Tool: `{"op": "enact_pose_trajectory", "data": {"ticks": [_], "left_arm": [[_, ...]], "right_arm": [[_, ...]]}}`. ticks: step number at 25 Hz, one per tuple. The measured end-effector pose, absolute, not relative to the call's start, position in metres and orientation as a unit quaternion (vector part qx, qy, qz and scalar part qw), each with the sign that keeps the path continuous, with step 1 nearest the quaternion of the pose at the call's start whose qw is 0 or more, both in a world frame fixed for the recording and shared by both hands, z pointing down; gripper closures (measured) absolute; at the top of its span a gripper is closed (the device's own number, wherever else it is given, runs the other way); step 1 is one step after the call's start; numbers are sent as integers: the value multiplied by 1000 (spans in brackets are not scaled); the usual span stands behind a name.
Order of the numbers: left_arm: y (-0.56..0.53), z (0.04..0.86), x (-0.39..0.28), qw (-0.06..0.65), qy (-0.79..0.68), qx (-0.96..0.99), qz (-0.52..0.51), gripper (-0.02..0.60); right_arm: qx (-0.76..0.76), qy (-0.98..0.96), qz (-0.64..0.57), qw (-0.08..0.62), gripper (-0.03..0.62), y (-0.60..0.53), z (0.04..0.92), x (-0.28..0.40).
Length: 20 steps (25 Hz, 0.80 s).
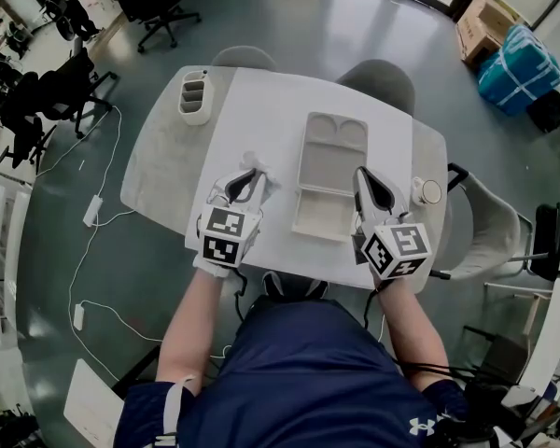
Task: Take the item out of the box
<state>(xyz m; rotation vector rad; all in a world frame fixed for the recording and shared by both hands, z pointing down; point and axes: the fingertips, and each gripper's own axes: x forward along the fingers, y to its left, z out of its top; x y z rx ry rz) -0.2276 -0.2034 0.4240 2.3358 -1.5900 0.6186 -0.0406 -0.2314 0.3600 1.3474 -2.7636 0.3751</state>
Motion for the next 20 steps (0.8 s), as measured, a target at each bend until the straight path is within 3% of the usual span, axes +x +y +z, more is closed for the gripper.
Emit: {"op": "enact_pose_trajectory", "data": {"ticks": [20], "left_arm": [[-200,446,-236,141,-541,800,220,540]], "right_arm": [[447,-885,129,26,592,-229,368,-40]]}}
